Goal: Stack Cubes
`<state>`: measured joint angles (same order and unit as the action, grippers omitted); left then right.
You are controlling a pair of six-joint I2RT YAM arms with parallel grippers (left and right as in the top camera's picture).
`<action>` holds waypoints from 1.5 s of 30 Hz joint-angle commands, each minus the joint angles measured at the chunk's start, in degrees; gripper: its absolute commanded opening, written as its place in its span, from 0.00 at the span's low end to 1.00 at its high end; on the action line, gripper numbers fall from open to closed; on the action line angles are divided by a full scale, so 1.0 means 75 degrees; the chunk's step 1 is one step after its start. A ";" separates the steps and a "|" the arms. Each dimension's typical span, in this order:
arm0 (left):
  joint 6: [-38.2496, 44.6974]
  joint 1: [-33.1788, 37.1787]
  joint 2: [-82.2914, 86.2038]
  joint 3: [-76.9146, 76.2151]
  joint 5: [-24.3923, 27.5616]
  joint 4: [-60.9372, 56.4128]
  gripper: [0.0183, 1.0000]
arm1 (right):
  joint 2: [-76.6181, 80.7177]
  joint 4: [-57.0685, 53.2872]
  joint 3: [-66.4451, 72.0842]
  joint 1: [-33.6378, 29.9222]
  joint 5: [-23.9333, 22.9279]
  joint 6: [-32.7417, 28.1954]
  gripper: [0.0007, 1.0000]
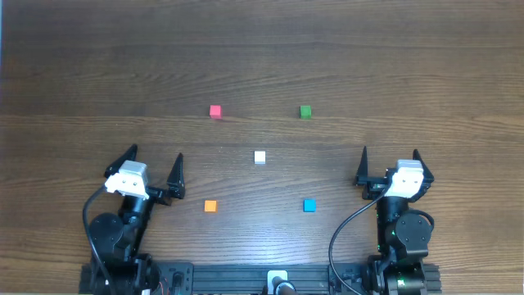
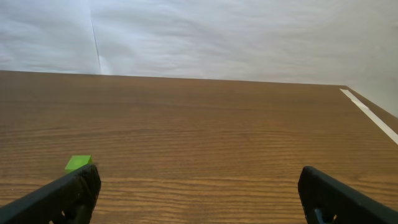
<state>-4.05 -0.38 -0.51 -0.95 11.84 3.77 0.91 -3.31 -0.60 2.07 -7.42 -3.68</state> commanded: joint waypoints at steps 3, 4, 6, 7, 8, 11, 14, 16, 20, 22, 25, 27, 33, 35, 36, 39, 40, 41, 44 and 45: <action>0.0108 0.0038 0.0047 0.0055 0.0044 -0.0023 1.00 | -0.0079 -0.0026 0.0041 0.0029 0.0012 -0.0032 0.99; 0.0108 0.0038 0.0047 0.0055 0.0044 -0.0023 1.00 | -0.0079 -0.0026 0.0041 0.0029 0.0012 -0.0035 0.99; 0.0111 0.0038 0.0047 0.0055 0.0041 -0.0023 1.00 | -0.0079 -0.0026 0.0041 0.0029 0.0012 -0.0032 0.99; 0.0108 0.0038 0.0047 0.0055 0.0044 -0.0023 1.00 | -0.0079 -0.0026 0.0041 0.0029 0.0012 -0.0032 0.99; 0.0111 0.0038 0.0047 0.0055 0.0044 -0.0023 1.00 | -0.0079 -0.0026 0.0041 0.0029 0.0012 -0.0032 0.99; 0.0108 0.0038 0.0047 0.0055 0.0044 -0.0023 1.00 | -0.0079 -0.0026 0.0041 0.0029 0.0012 -0.0035 0.99; 0.0108 0.0038 0.0047 0.0055 0.0041 -0.0023 1.00 | -0.0079 -0.0026 0.0041 0.0029 0.0012 -0.0032 0.99; 0.0108 0.0038 0.0047 0.0055 0.0044 -0.0023 1.00 | -0.0079 -0.0026 0.0041 0.0029 0.0012 -0.0032 0.99; 0.0111 0.0038 0.0047 0.0055 0.0044 -0.0023 1.00 | -0.0079 -0.0026 0.0041 0.0029 0.0012 -0.0032 0.99; 0.0108 0.0038 0.0047 0.0055 0.0044 -0.0023 1.00 | -0.0079 -0.0026 0.0041 0.0029 0.0012 -0.0032 0.99; 0.0108 0.0038 0.0047 0.0055 0.0041 -0.0023 1.00 | -0.0079 -0.0026 0.0041 0.0029 0.0012 -0.0032 0.99; 0.0108 0.0038 0.0047 0.0055 0.0041 -0.0023 1.00 | -0.0079 -0.0026 0.0041 0.0029 0.0012 -0.0032 0.99; 0.0082 -0.0035 -0.0621 -0.0020 0.0047 -0.0198 1.00 | -0.0079 -0.0026 0.0041 0.0029 0.0012 -0.0035 0.99; 0.0020 -0.0087 -0.1352 -0.0254 0.0047 -0.0580 1.00 | -0.0079 -0.0026 0.0041 0.0029 0.0012 -0.0035 0.99; -0.0015 -0.0122 -0.1816 -0.0466 0.0050 -0.0705 1.00 | -0.0079 -0.0026 0.0041 0.0029 0.0012 -0.0032 0.99; -0.0157 -0.0259 -0.3512 -0.1513 0.0052 -0.0758 1.00 | -0.0079 -0.0026 0.0041 0.0029 0.0012 -0.0035 0.99; -0.0210 -0.0306 -0.3993 -0.1859 0.0052 -0.0705 1.00 | -0.0079 -0.0026 0.0041 0.0029 0.0012 -0.0032 0.99; -0.0286 -0.0367 -0.4523 -0.2267 0.0050 -0.0615 1.00 | -0.0079 -0.0026 0.0041 0.0029 0.0012 -0.0032 0.99; -0.0379 -0.0592 -0.6391 -0.3870 0.0050 -0.0026 1.00 | -0.0079 -0.0026 0.0041 0.0029 0.0012 -0.0035 0.99; -0.0393 -0.0656 -0.6886 -0.4328 0.0052 0.0181 1.00 | -0.0079 -0.0026 0.0041 0.0029 0.0012 -0.0032 0.99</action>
<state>-5.52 -3.77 -42.00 -23.20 11.86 2.61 0.91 -3.38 -0.60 2.13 -7.42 -3.64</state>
